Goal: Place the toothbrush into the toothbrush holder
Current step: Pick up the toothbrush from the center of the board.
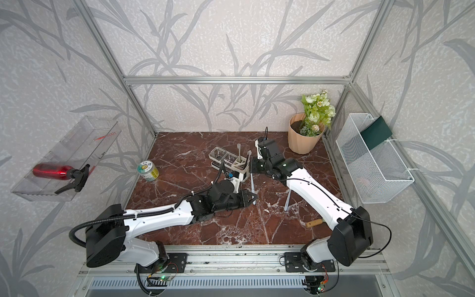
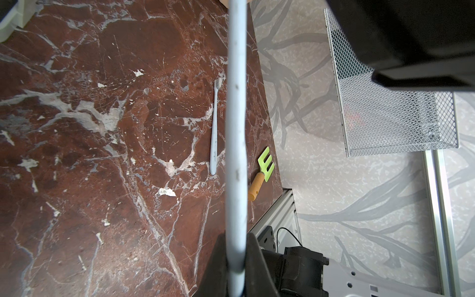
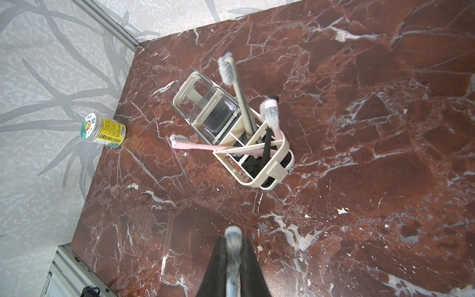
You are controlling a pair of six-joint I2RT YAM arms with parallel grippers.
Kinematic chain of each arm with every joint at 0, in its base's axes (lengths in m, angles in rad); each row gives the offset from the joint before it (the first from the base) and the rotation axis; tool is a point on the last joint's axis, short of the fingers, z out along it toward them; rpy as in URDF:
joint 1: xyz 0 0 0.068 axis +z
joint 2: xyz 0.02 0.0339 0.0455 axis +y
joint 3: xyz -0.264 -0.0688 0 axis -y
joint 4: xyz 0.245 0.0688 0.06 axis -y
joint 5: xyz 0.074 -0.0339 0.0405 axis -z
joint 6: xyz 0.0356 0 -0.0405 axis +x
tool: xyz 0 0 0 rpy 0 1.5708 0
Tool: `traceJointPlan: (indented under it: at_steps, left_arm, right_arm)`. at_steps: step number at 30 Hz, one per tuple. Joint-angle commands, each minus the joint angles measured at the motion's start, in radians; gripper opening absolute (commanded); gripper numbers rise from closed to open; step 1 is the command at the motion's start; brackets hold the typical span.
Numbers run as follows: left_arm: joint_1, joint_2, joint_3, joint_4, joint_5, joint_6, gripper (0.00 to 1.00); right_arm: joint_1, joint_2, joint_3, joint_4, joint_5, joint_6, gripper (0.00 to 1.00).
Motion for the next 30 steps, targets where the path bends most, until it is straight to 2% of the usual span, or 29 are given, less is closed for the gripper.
traceJointPlan:
  at_steps: [1, 4, 8, 12, 20, 25, 30]
  left_arm:
    - [-0.003, -0.032, -0.006, -0.108, -0.022, 0.043, 0.0]
    - [-0.003, -0.054, 0.0, -0.233, -0.039, 0.11, 0.0]
    - [-0.003, -0.087, 0.005, -0.402, -0.076, 0.216, 0.0]
    - [-0.004, -0.111, 0.031, -0.55, -0.113, 0.326, 0.0]
    - [-0.014, -0.168, 0.066, -0.697, -0.155, 0.484, 0.0]
    - [-0.028, -0.171, 0.083, -0.716, -0.155, 0.517, 0.0]
    - [-0.041, -0.172, 0.086, -0.713, -0.165, 0.532, 0.0]
  right_arm:
    - [-0.002, -0.057, 0.015, -0.014, 0.014, -0.016, 0.24]
    - [-0.019, -0.084, 0.009, -0.032, -0.016, -0.026, 0.45]
    - [-0.075, -0.104, -0.01, -0.042, -0.144, -0.032, 0.56]
    - [-0.092, -0.069, 0.008, -0.094, -0.262, -0.088, 0.61]
    - [-0.085, 0.015, -0.005, -0.096, -0.394, -0.131, 0.62]
    - [-0.072, 0.057, -0.012, -0.069, -0.431, -0.143, 0.62]
    - [-0.068, 0.08, -0.024, -0.047, -0.451, -0.15, 0.57]
